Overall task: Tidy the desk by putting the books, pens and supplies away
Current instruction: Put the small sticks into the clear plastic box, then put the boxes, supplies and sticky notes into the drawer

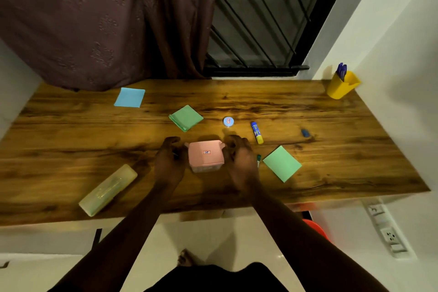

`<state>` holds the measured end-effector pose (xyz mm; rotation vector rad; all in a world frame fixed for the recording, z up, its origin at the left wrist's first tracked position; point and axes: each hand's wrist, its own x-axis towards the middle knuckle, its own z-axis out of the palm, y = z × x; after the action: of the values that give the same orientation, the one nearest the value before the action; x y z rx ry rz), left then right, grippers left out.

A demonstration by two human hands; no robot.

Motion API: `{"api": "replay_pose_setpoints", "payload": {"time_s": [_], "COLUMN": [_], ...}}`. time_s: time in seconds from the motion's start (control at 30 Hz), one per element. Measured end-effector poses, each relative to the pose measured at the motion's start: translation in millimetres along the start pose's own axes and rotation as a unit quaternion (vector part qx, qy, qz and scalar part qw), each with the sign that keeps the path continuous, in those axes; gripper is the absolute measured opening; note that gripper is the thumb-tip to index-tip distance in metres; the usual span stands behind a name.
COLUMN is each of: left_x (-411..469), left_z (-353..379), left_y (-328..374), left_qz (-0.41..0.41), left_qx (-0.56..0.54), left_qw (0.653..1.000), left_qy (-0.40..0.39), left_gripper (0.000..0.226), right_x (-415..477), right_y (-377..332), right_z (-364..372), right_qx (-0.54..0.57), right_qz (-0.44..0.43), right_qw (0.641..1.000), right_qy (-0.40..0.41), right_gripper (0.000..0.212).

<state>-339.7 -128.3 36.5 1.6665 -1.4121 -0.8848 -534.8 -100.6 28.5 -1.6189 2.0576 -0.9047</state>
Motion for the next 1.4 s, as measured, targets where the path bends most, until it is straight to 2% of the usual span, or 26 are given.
{"api": "replay_pose_setpoints", "payload": {"time_s": [0.07,0.17,0.27,0.33,0.43,0.57,0.67,0.8,0.87,0.93,1.03,1.1,1.2,1.4], "left_x": [-13.4,-42.1,-82.5,-113.0,-151.2,-171.6,-164.9,-135.3,-113.9,-94.6,-71.3,-61.1,-50.7,-51.9], "left_z": [-11.0,-25.2,-41.1,-52.2,-63.7,-85.5,-106.4,-132.8,-143.3,-151.6,-165.2,-172.6,-179.9,-184.3], "left_y": [7.7,2.6,-24.7,-47.8,-85.2,-144.5,-180.9,-218.2,-237.7,-254.3,-272.8,-277.1,-279.7,-289.3], "left_qz": [0.008,-0.001,0.027,0.016,-0.056,-0.18,-0.233,-0.328,-0.378,-0.423,-0.452,-0.437,-0.418,-0.398], "left_qx": [-0.011,-0.022,-0.035,-0.032,-0.053,-0.09,-0.114,-0.211,-0.277,-0.36,-0.476,-0.55,-0.628,-0.671], "left_qw": [0.999,0.996,0.996,0.997,0.995,0.977,0.964,0.917,0.878,0.824,0.744,0.7,0.635,0.606], "left_qy": [0.051,0.083,0.077,0.064,0.064,0.073,0.066,0.081,0.095,0.111,0.124,0.13,0.166,0.155], "left_gripper": [0.03,0.031,0.02,0.012,0.007,0.013,0.015,0.017,0.036,0.055,0.069,0.061,0.053,0.056], "right_x": [-15.1,-54.8,-105.9,-137.3,-176.1,-204.6,-209.1,-204.5,-199.0,-192.1,-182.8,-177.2,-171.1,-174.1], "right_y": [2.3,1.9,-3.3,-5.0,-7.1,-4.5,-2.5,-2.3,-2.8,-3.3,-4.7,-4.8,-7.9,-7.0], "right_z": [-4.7,-9.4,-0.3,14.7,39.4,80.3,107.6,141.5,158.6,172.9,190.2,197.5,207.7,216.7], "right_qx": [-0.014,0.017,0.09,0.13,0.185,0.247,0.336,0.474,0.544,0.595,0.649,0.683,0.716,0.735], "right_qz": [-0.023,-0.082,-0.137,-0.138,-0.083,0.096,0.236,0.397,0.465,0.519,0.551,0.543,0.53,0.517], "right_qw": [0.999,0.995,0.986,0.982,0.973,0.946,0.889,0.766,0.685,0.608,0.523,0.488,0.455,0.435], "right_qy": [0.03,0.047,0.021,-0.026,-0.106,-0.185,-0.203,-0.179,-0.138,-0.087,-0.036,-0.018,0.02,0.05], "right_gripper": [0.045,0.036,0.02,0.014,0.015,0.018,0.018,0.034,0.048,0.06,0.074,0.076,0.072,0.065]}}
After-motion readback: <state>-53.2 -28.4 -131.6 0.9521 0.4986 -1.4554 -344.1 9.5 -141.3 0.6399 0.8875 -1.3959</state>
